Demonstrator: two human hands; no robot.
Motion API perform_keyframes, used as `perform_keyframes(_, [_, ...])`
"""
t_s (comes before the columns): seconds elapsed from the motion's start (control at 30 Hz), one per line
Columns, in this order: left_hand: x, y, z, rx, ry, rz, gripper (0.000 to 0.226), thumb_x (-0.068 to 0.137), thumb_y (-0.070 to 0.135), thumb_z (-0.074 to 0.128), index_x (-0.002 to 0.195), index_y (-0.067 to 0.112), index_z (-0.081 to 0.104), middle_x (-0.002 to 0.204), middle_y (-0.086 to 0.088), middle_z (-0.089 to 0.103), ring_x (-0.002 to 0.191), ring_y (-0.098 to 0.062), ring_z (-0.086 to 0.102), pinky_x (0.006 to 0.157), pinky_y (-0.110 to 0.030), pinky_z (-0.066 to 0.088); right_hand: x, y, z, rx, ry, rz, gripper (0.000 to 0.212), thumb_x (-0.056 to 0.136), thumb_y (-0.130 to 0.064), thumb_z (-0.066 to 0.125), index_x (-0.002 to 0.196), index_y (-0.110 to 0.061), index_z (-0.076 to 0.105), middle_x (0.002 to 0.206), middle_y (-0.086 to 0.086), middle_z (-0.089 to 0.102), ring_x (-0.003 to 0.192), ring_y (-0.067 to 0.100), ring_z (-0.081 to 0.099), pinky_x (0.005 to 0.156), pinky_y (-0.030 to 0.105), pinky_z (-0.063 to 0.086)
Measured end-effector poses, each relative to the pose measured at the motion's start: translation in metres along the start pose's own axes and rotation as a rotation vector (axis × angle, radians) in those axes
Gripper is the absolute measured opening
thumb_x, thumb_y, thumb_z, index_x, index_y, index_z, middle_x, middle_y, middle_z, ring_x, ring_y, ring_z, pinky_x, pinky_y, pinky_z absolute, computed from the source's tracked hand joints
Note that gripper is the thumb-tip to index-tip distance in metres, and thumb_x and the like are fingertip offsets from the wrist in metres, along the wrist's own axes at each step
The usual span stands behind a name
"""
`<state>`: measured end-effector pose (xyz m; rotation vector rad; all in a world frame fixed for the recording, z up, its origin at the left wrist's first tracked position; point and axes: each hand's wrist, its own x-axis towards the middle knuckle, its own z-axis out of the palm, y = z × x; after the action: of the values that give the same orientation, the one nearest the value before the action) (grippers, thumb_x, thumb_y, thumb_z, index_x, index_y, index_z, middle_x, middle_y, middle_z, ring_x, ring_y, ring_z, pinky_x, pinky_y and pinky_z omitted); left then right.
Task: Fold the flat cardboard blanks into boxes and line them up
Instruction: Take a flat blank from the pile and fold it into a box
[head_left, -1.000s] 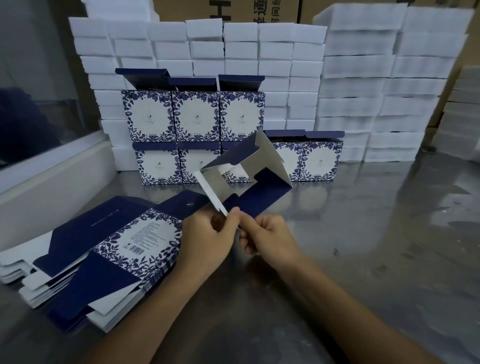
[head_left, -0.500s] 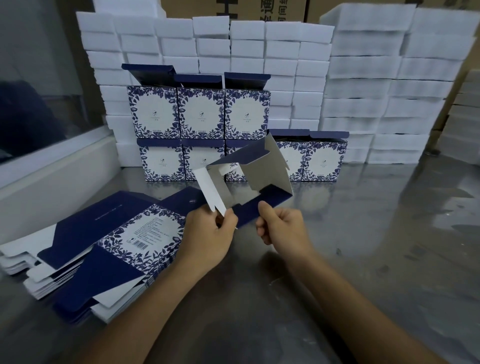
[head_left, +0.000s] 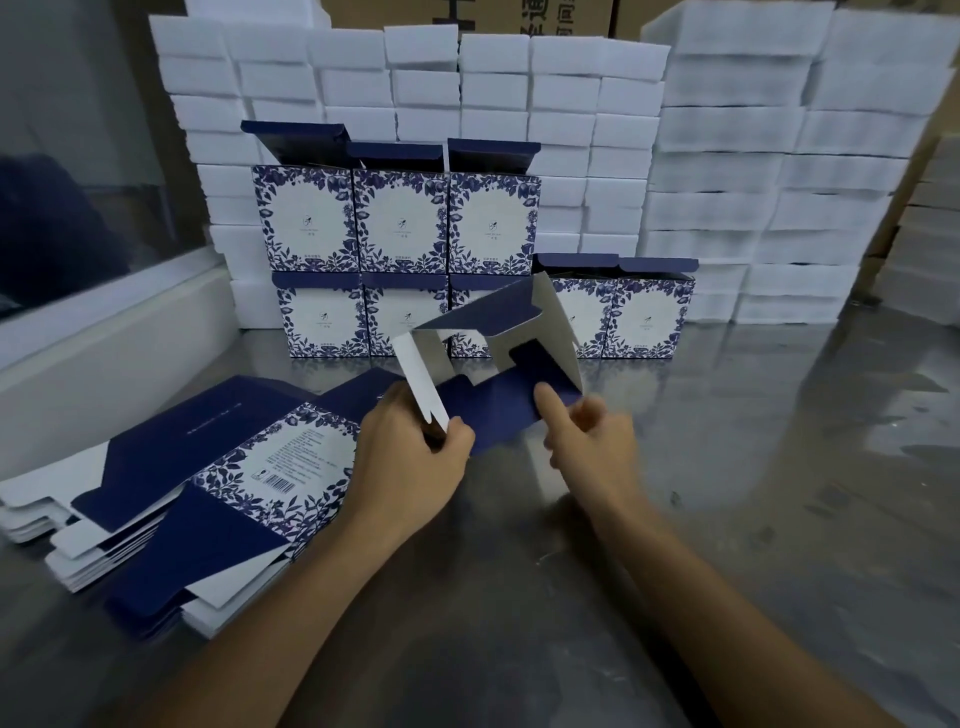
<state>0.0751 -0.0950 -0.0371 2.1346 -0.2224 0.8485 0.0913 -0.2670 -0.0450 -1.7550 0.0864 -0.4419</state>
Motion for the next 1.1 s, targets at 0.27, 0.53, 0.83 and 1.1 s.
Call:
perform_keyframes(0.27, [0.001, 0.003, -0.009, -0.163, -0.050, -0.019, 0.074, 0.078, 0.011, 0.067, 0.132, 0.047, 0.030, 0.127, 0.006, 0.051, 0.100, -0.007, 0.056, 0.078, -0.022, 0.049, -0.001, -0.008, -0.010, 0.076, -0.031, -0.450, 0.047, 0.094, -0.009, 0.053, 0.133, -0.036, 0.049, 0.115, -0.020, 0.062, 0.108, 0.001, 0.061, 0.083, 0.024, 0.055])
perform_keyframes(0.53, [0.003, 0.015, -0.019, -0.524, -0.107, -0.033, 0.058, 0.073, 0.047, 0.069, 0.120, 0.052, 0.036, 0.118, 0.016, 0.061, 0.110, -0.007, 0.061, 0.090, -0.033, 0.051, -0.006, -0.018, -0.013, 0.253, -0.214, -0.449, 0.050, 0.093, -0.057, 0.037, 0.128, -0.030, 0.059, 0.124, -0.017, 0.067, 0.120, 0.009, 0.060, 0.097, 0.025, 0.049])
perform_keyframes(0.83, [0.005, 0.023, -0.013, -0.461, 0.034, -0.140, 0.025, 0.079, 0.049, 0.060, 0.097, 0.034, 0.050, 0.103, 0.009, 0.057, 0.095, -0.019, 0.058, 0.079, -0.040, 0.048, -0.003, -0.015, -0.012, 0.195, -0.158, -0.355, 0.037, 0.092, -0.044, 0.053, 0.125, -0.028, 0.058, 0.115, -0.006, 0.066, 0.104, 0.006, 0.064, 0.082, 0.024, 0.054])
perform_keyframes(1.1, [0.004, 0.022, -0.009, -0.447, 0.083, -0.131, 0.033, 0.082, 0.053, 0.063, 0.086, 0.022, 0.053, 0.084, 0.006, 0.055, 0.074, -0.007, 0.049, 0.067, -0.018, 0.038, -0.001, -0.012, -0.013, -0.112, 0.046, -0.449, 0.021, 0.093, -0.031, 0.070, 0.110, -0.019, 0.068, 0.099, -0.011, 0.070, 0.090, 0.003, 0.065, 0.077, 0.035, 0.056])
